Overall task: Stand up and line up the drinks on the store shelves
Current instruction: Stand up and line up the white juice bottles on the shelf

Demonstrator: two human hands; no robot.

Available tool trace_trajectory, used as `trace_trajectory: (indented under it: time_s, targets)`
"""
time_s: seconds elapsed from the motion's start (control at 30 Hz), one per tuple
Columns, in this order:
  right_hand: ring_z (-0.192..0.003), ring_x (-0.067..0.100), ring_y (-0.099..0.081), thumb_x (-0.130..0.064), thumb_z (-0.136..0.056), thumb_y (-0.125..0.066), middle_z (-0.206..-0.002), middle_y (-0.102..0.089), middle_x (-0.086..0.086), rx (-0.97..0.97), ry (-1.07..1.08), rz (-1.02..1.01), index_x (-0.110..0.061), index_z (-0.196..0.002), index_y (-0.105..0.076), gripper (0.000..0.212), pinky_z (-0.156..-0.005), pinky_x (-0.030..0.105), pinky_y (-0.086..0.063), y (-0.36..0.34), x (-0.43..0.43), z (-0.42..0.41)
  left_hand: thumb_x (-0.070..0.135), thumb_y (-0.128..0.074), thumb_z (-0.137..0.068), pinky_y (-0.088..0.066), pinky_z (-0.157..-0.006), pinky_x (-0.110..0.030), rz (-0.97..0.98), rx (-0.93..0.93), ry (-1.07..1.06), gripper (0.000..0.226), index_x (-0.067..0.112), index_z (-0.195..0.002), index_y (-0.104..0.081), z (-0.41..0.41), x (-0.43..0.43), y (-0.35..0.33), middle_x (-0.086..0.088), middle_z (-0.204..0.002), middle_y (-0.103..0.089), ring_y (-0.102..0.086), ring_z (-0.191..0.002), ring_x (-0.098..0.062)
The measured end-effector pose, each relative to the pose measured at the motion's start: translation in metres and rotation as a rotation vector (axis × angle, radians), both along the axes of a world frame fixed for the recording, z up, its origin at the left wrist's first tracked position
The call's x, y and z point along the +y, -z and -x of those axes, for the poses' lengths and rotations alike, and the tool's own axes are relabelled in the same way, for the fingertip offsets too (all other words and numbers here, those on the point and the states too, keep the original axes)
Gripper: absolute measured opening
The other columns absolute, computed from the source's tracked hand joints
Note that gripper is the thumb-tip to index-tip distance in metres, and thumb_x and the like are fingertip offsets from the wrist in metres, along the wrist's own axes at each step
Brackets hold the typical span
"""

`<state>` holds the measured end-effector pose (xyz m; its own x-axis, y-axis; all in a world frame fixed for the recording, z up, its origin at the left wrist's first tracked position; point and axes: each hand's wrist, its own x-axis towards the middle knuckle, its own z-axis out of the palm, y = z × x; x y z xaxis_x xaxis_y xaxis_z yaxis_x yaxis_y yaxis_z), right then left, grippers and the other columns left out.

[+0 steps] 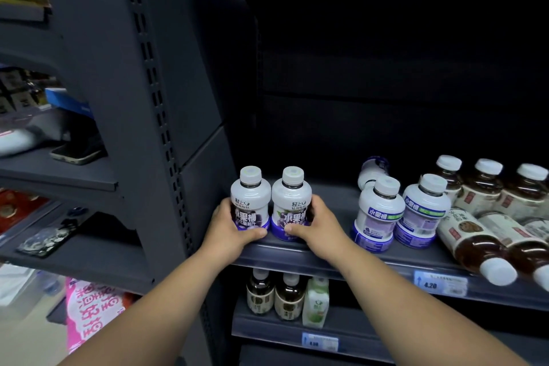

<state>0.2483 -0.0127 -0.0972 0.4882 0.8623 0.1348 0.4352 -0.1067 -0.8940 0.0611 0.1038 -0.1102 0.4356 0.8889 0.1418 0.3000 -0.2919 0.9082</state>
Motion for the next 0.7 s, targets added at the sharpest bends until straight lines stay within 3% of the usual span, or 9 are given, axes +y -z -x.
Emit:
trace_trajectory:
  time_s: [0.2, 0.43, 0.6, 0.7]
  targets:
    - [-0.106, -0.008, -0.058, -0.016, -0.074, -0.086, -0.114, -0.064, -0.017, -0.032, -0.027, 0.014, -0.029, -0.124, -0.046, 0.064, -0.091, 0.017, -0.045, -0.002, -0.007, 0.000, 0.049, -0.090, -0.038, -0.051, -0.099, -0.044, -0.016, 0.035, -0.002, 0.093, 0.026, -0.119, -0.052, -0.002, 0.003, 0.000, 0.002, -0.123, -0.061, -0.061, -0.111, -0.014]
    - [-0.111, 0.003, -0.061, -0.025, -0.073, -0.086, -0.122, -0.064, -0.014, -0.052, -0.044, 0.043, -0.028, -0.129, -0.046, 0.069, -0.101, 0.031, -0.048, -0.004, -0.013, 0.001, 0.045, -0.090, -0.039, -0.052, -0.097, -0.043, 0.003, 0.027, 0.010, 0.082, 0.034, -0.110, -0.051, 0.000, 0.000, -0.004, 0.002, -0.120, -0.063, -0.063, -0.107, -0.013]
    - [-0.107, -0.001, -0.060, -0.025, -0.072, -0.088, -0.119, -0.063, -0.017, -0.076, -0.036, 0.040, -0.026, -0.134, -0.046, 0.076, -0.095, 0.023, -0.046, -0.012, -0.018, 0.004, 0.014, -0.093, -0.061, -0.050, -0.099, -0.039, -0.007, 0.011, 0.035, 0.070, 0.026, -0.115, -0.050, 0.001, -0.006, -0.012, 0.007, -0.112, -0.064, -0.061, -0.100, -0.005]
    - [-0.113, 0.000, -0.058, -0.025, -0.070, -0.089, -0.123, -0.061, -0.017, -0.069, -0.024, -0.011, -0.030, -0.133, -0.046, 0.077, -0.102, 0.030, -0.048, -0.021, -0.025, 0.002, 0.021, -0.094, -0.056, -0.048, -0.104, -0.040, -0.022, -0.024, 0.015, 0.083, 0.030, -0.123, -0.045, 0.004, -0.011, -0.020, 0.010, -0.118, -0.060, -0.058, -0.106, -0.001]
